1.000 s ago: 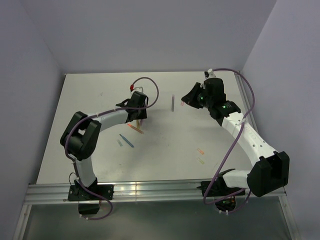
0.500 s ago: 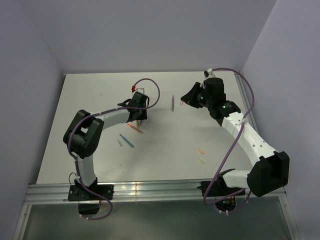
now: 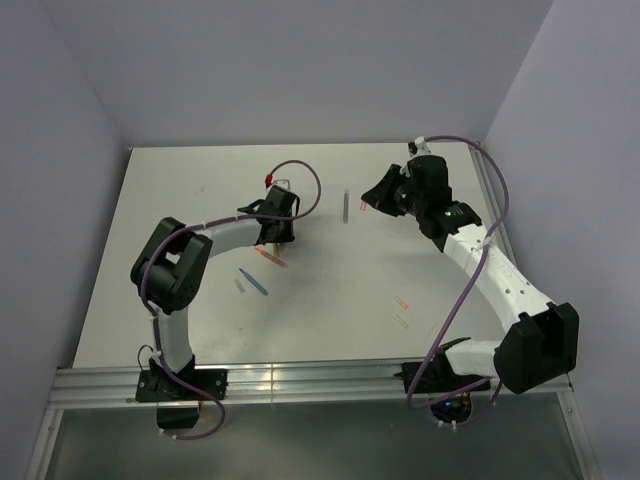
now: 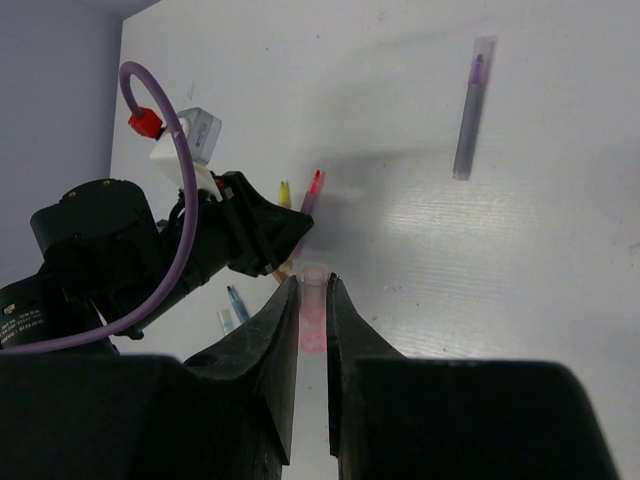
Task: Insert the pens into the pen caps
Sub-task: Pick up the pen from the center of the board.
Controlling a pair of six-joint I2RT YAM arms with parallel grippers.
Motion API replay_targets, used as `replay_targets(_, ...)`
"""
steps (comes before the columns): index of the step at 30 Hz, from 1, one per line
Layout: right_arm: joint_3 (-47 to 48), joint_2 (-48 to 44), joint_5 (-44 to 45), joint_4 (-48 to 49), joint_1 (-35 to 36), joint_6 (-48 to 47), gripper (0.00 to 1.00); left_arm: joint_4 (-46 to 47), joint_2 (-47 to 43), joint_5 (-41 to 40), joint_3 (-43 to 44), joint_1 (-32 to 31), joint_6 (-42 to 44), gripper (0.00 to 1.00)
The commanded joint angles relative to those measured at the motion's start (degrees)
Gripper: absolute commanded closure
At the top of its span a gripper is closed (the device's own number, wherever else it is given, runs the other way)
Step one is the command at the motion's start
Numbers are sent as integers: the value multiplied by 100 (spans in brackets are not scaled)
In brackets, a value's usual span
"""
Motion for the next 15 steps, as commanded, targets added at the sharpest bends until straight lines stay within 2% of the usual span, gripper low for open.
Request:
replay_targets(1,32,-108,-32,247,31,-81,100,22,86,78,196,-36,73,67)
replay_targets(4,41,-90,-40,239,31,-81,100,-13,130,78,213,-36,64,71)
replay_targets(7,41,-81,-31,230,31,-90,100,-48,218,78,240,-36,29,82)
replay_targets(8,41,-81,-31,239,31,-82,100,-49,227,95,249,-36,29,87)
replay_targets(9,41,-73,-31,239,31,-90,100,-31,235,130,249,-36,29,99)
replay_targets(15,49,-37,-110,291,31,-125,100,311,-325,542,73,-45,-76,100)
